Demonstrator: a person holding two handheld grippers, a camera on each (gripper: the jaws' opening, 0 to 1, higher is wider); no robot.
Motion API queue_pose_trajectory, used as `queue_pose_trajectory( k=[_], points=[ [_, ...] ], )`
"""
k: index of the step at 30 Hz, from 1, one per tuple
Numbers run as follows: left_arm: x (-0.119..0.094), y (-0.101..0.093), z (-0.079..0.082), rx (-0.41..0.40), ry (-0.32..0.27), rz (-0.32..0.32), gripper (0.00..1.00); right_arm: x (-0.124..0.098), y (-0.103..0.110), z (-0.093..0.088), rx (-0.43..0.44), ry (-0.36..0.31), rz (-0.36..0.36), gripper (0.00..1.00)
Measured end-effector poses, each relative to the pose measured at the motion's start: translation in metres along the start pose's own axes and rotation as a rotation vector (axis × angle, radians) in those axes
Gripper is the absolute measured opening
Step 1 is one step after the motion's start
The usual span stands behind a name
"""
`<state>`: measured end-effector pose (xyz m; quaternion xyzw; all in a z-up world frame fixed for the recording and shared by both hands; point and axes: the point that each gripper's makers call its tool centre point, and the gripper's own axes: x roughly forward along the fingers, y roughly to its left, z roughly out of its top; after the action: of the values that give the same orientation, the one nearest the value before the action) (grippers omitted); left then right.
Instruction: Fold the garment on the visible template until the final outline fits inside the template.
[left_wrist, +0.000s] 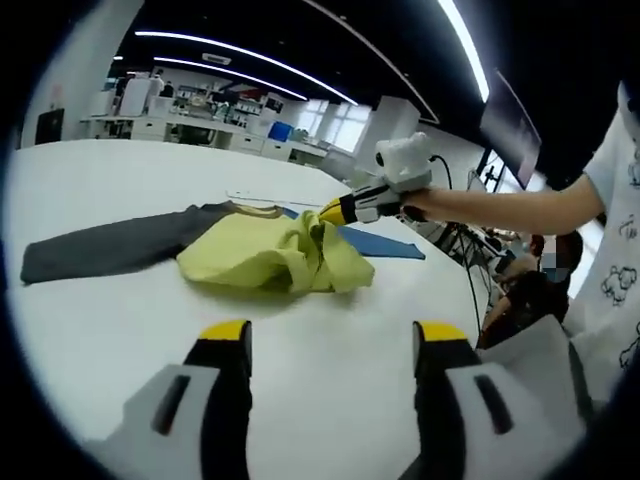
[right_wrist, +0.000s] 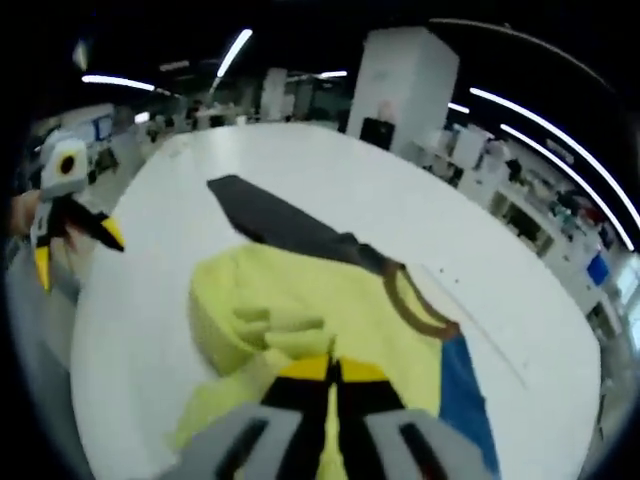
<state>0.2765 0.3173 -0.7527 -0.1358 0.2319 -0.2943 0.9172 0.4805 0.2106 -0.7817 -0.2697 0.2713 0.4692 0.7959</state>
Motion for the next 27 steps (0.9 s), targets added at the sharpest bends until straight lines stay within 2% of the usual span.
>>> queue_pose_trajectory(
  k=[6, 16, 22, 27],
  points=[
    [0.015, 0.005, -0.002, -0.014, 0.019, -0.012, 0.54, 0.023, -0.013, -0.009, 0.001, 0.035, -0.002, 0.00],
    [0.045, 0.007, 0.001, -0.030, 0.028, -0.026, 0.47, 0.047, -0.016, -0.023, 0.019, 0.067, 0.011, 0.00],
    [0.055, 0.008, 0.004, -0.031, 0.030, -0.032, 0.46, 0.051, -0.017, -0.025, 0.001, 0.075, 0.020, 0.00],
    [0.060, 0.007, 0.007, -0.038, 0.029, -0.039, 0.46, 0.047, -0.018, -0.025, 0.028, 0.064, 0.019, 0.00]
  ],
)
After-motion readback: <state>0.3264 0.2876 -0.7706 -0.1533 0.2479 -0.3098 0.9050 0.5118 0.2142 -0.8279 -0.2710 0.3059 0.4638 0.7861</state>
